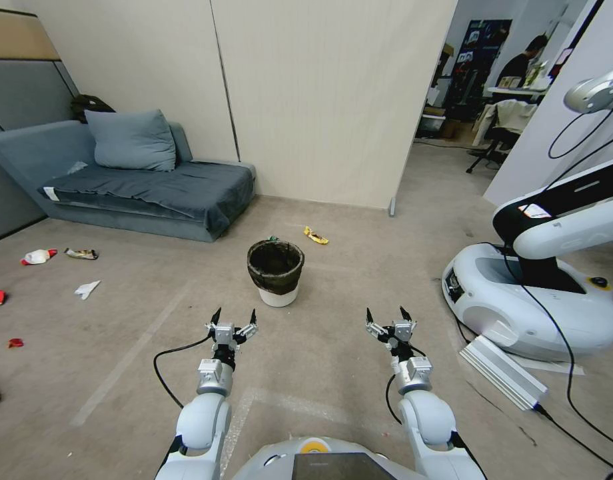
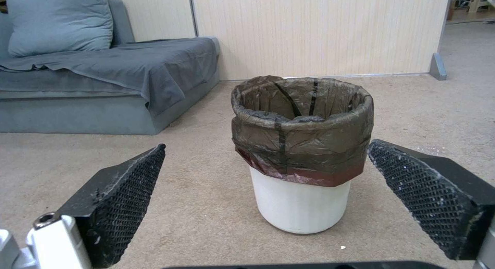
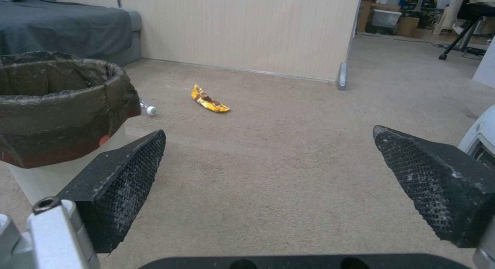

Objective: Pick up the trash bin, then pick up the garbage from the floor and place it into the trash bin.

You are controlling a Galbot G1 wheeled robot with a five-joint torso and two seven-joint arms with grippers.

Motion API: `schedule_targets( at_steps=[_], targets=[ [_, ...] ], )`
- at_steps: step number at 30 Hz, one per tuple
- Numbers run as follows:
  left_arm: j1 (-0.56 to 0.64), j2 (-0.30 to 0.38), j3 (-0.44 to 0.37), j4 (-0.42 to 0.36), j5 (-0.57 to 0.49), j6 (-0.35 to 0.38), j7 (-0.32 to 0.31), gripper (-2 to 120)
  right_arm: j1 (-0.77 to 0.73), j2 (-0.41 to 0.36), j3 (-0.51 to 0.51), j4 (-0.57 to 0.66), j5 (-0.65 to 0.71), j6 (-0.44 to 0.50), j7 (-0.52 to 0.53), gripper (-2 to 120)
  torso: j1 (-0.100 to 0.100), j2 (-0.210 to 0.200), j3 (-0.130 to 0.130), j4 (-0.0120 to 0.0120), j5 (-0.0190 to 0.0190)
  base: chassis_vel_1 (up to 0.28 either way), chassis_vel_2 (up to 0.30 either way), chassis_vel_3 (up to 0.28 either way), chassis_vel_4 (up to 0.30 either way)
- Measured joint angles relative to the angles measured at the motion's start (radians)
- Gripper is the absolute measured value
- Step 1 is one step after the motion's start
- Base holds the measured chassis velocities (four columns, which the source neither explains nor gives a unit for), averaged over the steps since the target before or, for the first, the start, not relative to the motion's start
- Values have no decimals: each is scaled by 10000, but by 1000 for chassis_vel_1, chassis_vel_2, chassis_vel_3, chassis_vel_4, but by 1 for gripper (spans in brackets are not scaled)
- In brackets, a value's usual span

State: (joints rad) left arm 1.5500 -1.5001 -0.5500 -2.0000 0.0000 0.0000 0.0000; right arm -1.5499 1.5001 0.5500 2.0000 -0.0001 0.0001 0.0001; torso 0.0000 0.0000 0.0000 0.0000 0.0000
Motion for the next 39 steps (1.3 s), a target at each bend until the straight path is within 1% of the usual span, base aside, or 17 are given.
schedule_targets(
  at_steps=[4, 6, 7, 8, 9, 10, 11, 12, 13, 14, 15, 16, 17, 19, 22, 33, 39],
  targets=[
    [17, 9, 0, -7, 0, 17, -8, 100, -12, 4, 0, 0, -7, 0, 4, 100, 0, 0, 0, 0, 0, 0, 0, 0, 0],
    [178, 143, 13, -222, 0, 355, -131, 100, -453, 278, -27, 124, -366, -105, 203, 100, 0, 0, 0, 3, -4, 0, 0, 0, 0],
    [321, 257, 27, -407, -1, 650, -246, 100, -822, 464, -72, 167, -484, -159, 266, 100, 0, 0, 0, -10, 2, 0, 0, 0, 0],
    [321, 257, 27, -407, -1, 650, -246, 100, -822, 464, -72, 167, -484, -159, 266, 100, 0, 0, 0, -10, 2, 0, 0, 0, 0],
    [551, 446, 50, -698, -2, 1122, -420, 100, -1016, 534, -50, 204, -543, -196, 337, 100, 0, -1, 1, -3, -1, 0, 0, 0, 0],
    [790, 638, 79, -1019, -3, 1624, -610, 100, -1430, 793, -127, 418, -770, -300, 554, 100, -1, 0, 0, 3, -6, 0, 0, 0, 0],
    [790, 638, 79, -1019, -3, 1624, -610, 100, -1430, 793, -127, 418, -770, -300, 554, 100, -1, 0, 0, 3, -6, 0, 0, 0, 0],
    [1002, 805, 99, -1289, -8, 2058, -774, 100, -1864, 1013, -174, 594, -968, -431, 695, 100, 0, 0, 2, -3, 4, 0, 0, 0, 0],
    [1203, 975, 120, -1553, -12, 2475, -935, 100, -2055, 1098, -159, 763, -1039, -478, 764, 100, -1, -1, 1, -6, 1, 0, 0, 0, 0],
    [1203, 975, 120, -1553, -12, 2475, -935, 100, -2055, 1098, -159, 763, -1039, -478, 764, 100, -1, -1, 1, -6, 1, 0, 0, 0, 0],
    [1397, 1129, 148, -1814, -18, 2876, -1079, 100, -2142, 1106, -154, 866, -1041, -494, 798, 100, -1, 0, 0, -3, -12, 0, 0, 0, 0],
    [1587, 1283, 163, -2051, -21, 3261, -1227, 100, -2179, 1097, -150, 875, -1040, -533, 798, 100, -1, 0, 1, -2, -1, 0, 0, 0, 0],
    [1686, 1392, 202, -2241, -21, 3551, -1352, 100, -2165, 1086, -149, 876, -1030, -546, 798, 100, -1, 0, 1, 7, 7, 0, 0, 0, 0],
    [1646, 1448, 270, -2377, 15, 3725, -1447, 100, -2093, 1078, -151, 855, -1030, -554, 795, 100, -1, 0, 0, 2, -3, 0, 0, 0, 0],
    [1586, 1439, 302, -2421, 57, 3802, -1505, 100, -1993, 1079, -153, 754, -1063, -555, 755, 100, -1, 0, 1, -1, 1, 0, 0, 0, 0],
    [1520, 1441, 242, -2435, 127, 3707, -1469, 100, -1776, 1080, -84, 658, -1042, -441, 627, 100, -1, 0, 1, 0, 0, 0, 0, 0, 0],
    [1378, 1448, 238, -2382, 131, 3646, -1383, 100, -1575, 850, 24, 703, -878, -441, 581, 100, -1, 0, 1, -1, 0, 0, 0, 0, 0]
  ],
)
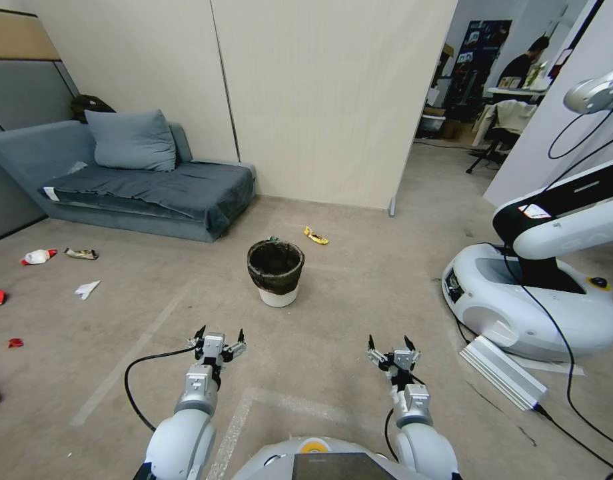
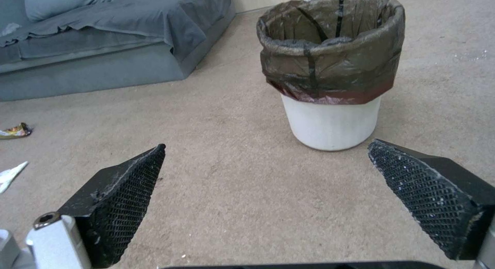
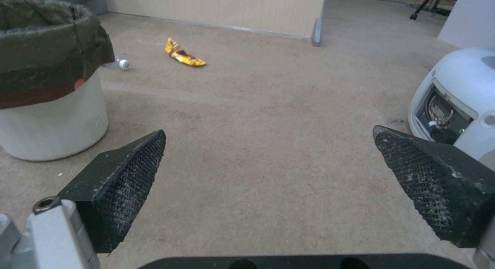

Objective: Pick up the trash bin, then pick up the garbage from the floor and place it into the trash bin.

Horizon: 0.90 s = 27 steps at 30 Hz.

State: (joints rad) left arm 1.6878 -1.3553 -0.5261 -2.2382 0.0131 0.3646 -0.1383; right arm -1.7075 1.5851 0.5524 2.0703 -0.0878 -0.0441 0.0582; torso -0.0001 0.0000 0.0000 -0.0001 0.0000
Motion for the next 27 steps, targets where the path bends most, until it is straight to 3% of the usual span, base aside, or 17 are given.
schedule_targets(
  at_steps=[27],
  targets=[
    [-316, -62, 21, 142, 339, 173, 191, 100, 604, -562, 147, 121, 337, -210, -35, 100, 1, 0, -1, 0, -1, -13, 13, 11, -16]
  ],
)
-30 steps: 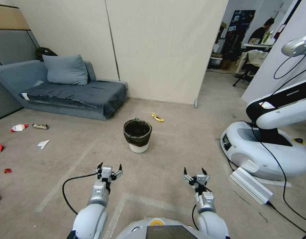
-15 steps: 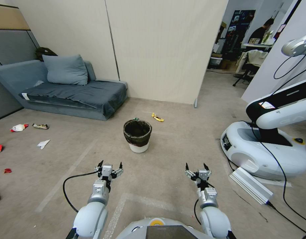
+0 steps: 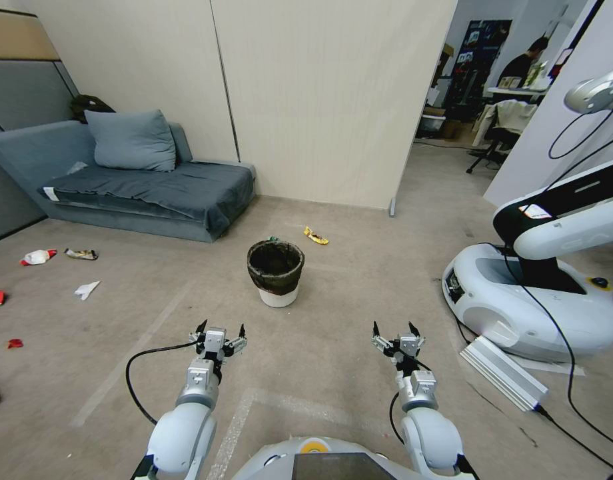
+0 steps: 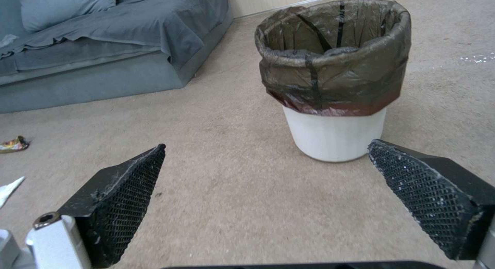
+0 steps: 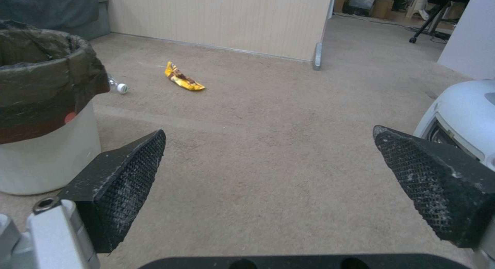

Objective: Pick up the trash bin, then pick up the garbage from the floor and place it into the trash bin.

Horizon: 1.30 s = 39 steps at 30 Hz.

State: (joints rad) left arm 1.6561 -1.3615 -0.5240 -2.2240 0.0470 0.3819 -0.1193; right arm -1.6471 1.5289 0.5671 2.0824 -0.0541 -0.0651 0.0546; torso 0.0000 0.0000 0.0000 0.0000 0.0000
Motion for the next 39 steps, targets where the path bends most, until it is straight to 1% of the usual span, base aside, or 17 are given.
schedule_targets(
  at_steps=[11, 39],
  targets=[
    [-162, 21, 29, 58, 29, 87, 5, 100, 43, -52, 14, -18, 68, -18, -5, 100, 1, 0, 0, -1, 1, -90, 98, 89, -99],
    [-157, 43, -57, 149, 133, 17, 13, 100, 19, 10, 26, -172, 54, 31, -26, 100, 0, -1, -1, 0, 1, -89, 94, 91, -99]
  ],
)
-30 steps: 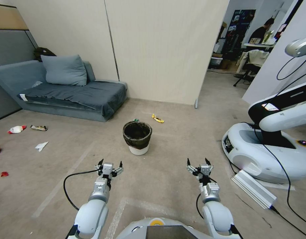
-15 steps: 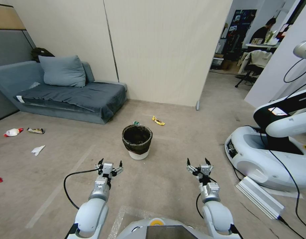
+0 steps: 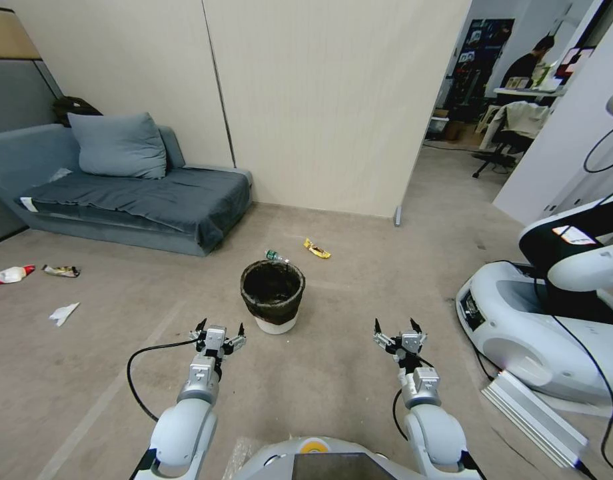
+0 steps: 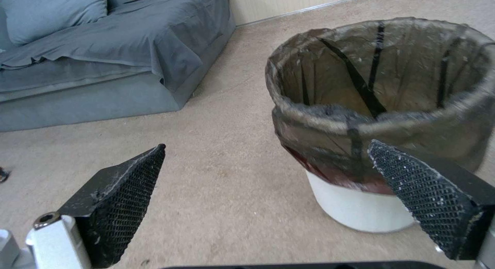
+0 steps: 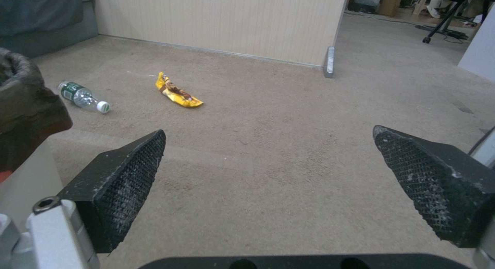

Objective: Pick up the trash bin, then pick up the garbage from the floor and place it into the trash bin.

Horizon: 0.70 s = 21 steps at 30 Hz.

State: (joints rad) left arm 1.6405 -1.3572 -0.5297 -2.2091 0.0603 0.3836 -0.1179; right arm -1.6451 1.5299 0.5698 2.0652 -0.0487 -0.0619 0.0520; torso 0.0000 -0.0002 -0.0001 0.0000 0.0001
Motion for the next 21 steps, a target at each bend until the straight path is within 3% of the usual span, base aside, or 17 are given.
schedule_targets(
  at_steps=[21],
  targets=[
    [-93, 12, -31, -11, -10, -2, 11, 100, 48, 10, -6, -116, 185, 110, 38, 100, 0, 0, 1, 1, 1, -126, 115, 119, -119]
  ],
)
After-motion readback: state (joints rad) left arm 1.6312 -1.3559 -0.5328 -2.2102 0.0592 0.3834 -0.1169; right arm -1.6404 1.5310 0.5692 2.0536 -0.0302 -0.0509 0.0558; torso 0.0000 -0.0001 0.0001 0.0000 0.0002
